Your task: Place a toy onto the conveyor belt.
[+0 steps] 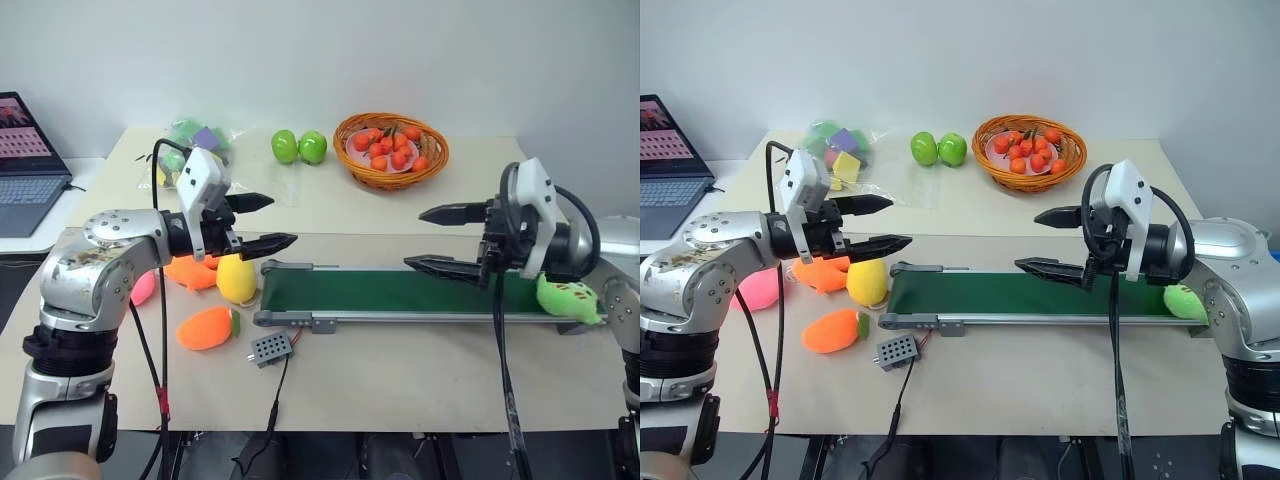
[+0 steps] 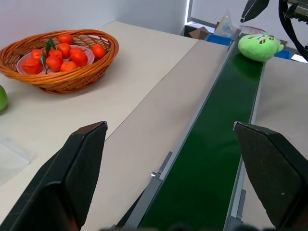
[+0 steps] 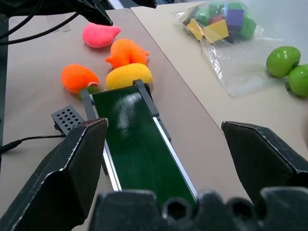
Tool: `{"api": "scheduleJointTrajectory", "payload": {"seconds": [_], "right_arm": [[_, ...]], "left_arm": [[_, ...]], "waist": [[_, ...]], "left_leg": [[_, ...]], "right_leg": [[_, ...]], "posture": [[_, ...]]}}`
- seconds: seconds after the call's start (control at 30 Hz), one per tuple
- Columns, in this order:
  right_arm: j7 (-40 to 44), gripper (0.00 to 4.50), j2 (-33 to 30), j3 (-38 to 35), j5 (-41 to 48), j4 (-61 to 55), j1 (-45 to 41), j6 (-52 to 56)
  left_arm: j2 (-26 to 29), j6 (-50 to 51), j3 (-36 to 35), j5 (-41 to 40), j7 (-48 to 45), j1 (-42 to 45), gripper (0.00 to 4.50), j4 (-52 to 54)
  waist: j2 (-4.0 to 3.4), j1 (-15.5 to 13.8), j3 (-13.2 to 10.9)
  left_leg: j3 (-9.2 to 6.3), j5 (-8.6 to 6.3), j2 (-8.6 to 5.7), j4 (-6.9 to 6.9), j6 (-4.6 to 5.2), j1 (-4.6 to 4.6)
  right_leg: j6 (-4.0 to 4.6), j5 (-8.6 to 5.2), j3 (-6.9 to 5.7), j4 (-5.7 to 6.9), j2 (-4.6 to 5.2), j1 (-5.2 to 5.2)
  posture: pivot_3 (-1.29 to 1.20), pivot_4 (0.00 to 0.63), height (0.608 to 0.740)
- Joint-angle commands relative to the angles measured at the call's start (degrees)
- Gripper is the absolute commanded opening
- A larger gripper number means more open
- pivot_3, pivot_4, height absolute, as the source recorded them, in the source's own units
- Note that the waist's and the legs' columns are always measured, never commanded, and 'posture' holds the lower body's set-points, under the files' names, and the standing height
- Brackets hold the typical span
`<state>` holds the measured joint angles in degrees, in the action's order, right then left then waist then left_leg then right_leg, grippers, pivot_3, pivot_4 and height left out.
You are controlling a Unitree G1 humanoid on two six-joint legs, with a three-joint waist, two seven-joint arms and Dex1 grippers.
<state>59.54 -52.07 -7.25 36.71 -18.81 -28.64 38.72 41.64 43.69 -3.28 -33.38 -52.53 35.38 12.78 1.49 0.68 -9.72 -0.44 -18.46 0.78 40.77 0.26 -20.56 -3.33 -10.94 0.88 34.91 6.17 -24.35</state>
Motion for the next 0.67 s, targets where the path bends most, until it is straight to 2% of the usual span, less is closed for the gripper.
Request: {"api": "scheduleJointTrajectory", "payload": {"seconds": [0.03,0.67], "right_arm": [[-0.1,4.5,-0.2,-1.1,0.1,-0.9,-1.1,-1.4],[0.1,4.5,0.2,-0.4,-0.3,-0.2,-1.9,-1.8]], "left_arm": [[0.8,-1.5,-1.4,-0.5,-0.5,0.7,4.48,1.7],[1.6,-0.9,-1.8,-0.8,-0.5,0.1,4.48,2.0]], "waist": [[0.0,0.0,0.0],[0.0,0.0,0.0]], "left_leg": [[0.0,0.0,0.0,0.0,0.0,0.0],[0.0,0.0,0.0,0.0,0.0,0.0]], "right_leg": [[0.0,0.0,0.0,0.0,0.0,0.0],[0.0,0.0,0.0,0.0,0.0,0.0]], "posture": [[0.0,0.15,0.738],[0.0,0.15,0.738]]}}
